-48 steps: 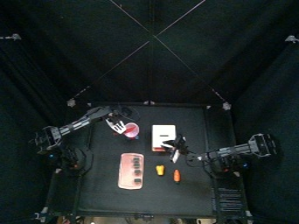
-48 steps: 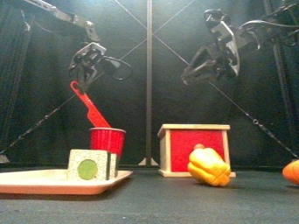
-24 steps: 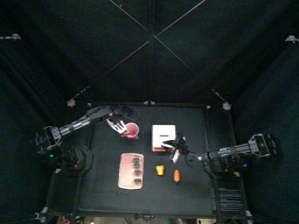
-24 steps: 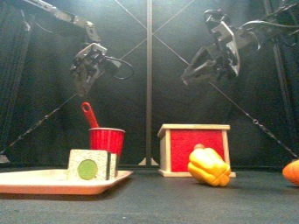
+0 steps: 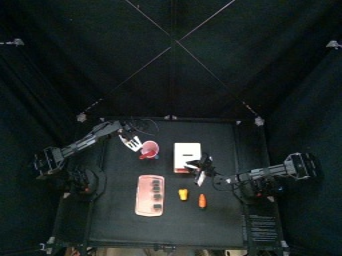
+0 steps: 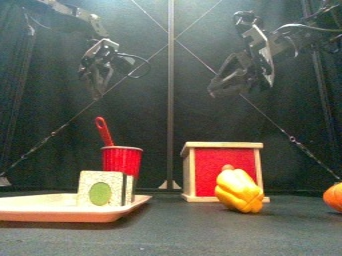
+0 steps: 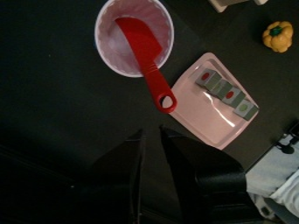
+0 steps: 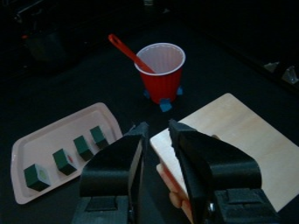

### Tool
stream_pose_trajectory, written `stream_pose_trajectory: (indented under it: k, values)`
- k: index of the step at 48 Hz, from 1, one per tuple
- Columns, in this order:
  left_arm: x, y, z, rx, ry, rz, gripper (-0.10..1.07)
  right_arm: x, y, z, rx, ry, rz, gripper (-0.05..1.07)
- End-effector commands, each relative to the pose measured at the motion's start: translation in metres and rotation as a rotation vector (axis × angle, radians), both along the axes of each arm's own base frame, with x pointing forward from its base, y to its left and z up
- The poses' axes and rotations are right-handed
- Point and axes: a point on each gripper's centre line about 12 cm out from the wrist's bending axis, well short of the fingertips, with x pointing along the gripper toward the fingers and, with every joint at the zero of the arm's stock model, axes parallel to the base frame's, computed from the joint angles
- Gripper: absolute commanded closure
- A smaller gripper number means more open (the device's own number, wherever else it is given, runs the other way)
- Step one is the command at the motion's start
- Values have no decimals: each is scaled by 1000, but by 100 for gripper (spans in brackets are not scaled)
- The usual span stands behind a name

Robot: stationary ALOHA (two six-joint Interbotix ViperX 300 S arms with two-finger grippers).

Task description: Put knife in cup

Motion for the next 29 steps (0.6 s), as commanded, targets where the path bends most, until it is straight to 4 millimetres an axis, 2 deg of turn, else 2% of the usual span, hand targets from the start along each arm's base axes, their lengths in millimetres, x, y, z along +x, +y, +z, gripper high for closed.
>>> stream_pose_trajectory:
  k: [1, 8, 21, 29]
  values:
    - [-1, -1, 9, 15, -27, -3, 34, 0, 0, 7, 4, -23, -4, 35]
    - [-1, -2, 11, 20, -34, -7, 35, -1, 1, 8, 14, -27, -7, 35]
    - [-16, -12, 34, 118, -178, -32, 35, -2, 1, 8, 37, -28, -16, 35]
    - [-24, -33, 24, 152, -280, -60, 35, -2, 1, 7, 41, -26, -18, 35]
